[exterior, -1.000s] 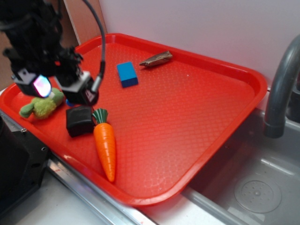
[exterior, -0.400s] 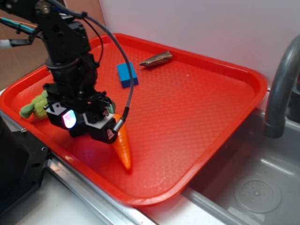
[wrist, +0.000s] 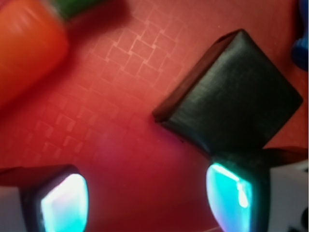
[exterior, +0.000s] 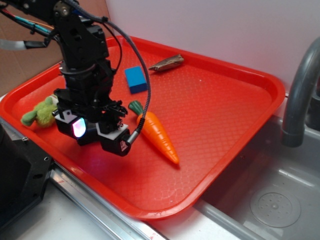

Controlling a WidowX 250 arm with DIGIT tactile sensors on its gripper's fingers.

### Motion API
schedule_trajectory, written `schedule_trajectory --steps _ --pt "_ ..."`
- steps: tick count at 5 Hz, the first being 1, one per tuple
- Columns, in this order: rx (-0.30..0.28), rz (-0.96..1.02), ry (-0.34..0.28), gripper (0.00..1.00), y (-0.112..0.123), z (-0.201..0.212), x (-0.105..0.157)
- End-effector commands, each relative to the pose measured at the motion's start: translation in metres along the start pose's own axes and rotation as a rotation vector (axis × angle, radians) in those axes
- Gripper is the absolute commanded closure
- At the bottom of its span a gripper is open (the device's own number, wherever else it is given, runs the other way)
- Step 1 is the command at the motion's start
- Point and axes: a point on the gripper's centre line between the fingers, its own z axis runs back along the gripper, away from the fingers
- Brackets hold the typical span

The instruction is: Grab the carrot.

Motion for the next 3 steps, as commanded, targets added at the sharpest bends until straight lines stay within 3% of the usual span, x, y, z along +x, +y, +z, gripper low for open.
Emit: schedule_trajectory --steps 1,2,3 --pt "-0.074 -0.546 -0.280 0.00 0.015 0.104 0.024" --pt "-0.018 -0.802 -0.229 0.00 0.012 0.125 0.050" --pt "-0.002 -1.053 -0.180 0.00 -0.012 0.103 0.068"
